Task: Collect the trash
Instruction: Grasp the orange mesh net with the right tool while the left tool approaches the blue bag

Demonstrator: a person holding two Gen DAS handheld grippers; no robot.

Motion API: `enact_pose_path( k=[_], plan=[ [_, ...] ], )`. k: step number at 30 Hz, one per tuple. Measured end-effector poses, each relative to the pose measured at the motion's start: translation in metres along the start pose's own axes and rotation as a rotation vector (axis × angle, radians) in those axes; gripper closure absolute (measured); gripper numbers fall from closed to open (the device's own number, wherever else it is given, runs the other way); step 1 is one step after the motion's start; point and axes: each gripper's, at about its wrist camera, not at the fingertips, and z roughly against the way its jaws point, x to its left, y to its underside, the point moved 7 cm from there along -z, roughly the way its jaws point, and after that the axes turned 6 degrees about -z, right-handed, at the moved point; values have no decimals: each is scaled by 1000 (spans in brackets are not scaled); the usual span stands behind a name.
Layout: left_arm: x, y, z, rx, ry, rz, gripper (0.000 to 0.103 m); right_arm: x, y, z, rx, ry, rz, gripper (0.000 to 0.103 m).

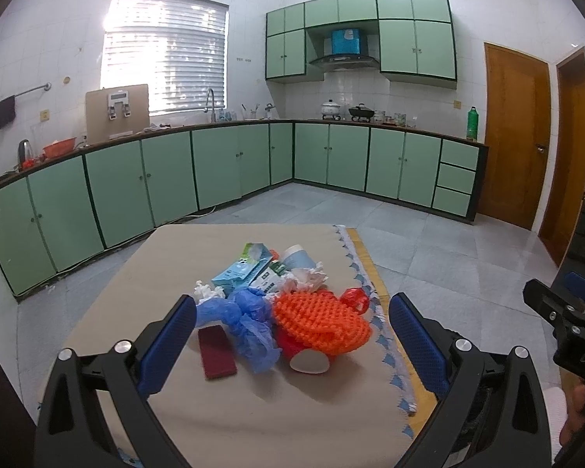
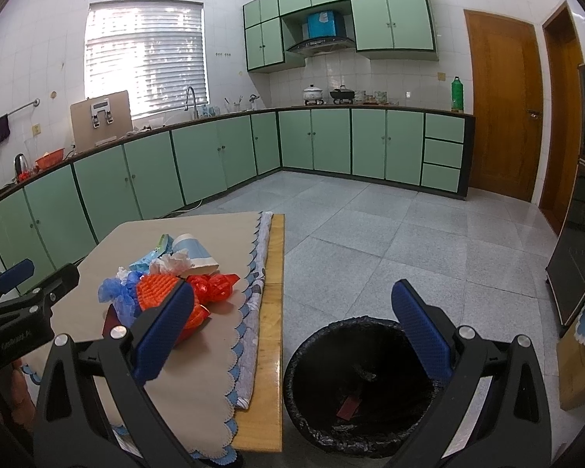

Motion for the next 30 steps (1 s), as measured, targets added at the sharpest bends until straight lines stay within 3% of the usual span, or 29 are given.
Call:
enact_pose_path(
  k=[9,15,20,25,30],
  plan=[
    [58,21,-36,59,-123,25,6,25,6,-35,22,-43,35,5],
    [93,40,-62,91,-192,39,6,55,17,-73,59,-115,51,5],
    [103,50,-75,119,-211,37,7,87,30,-100,107,-183,84,8],
    [115,60,-83,146,-220,42,11,114,42,-121,170,-237,107,21],
    [122,73,-91,173,-210,63,12,125,56,-130,217,-265,127,17]
  ],
)
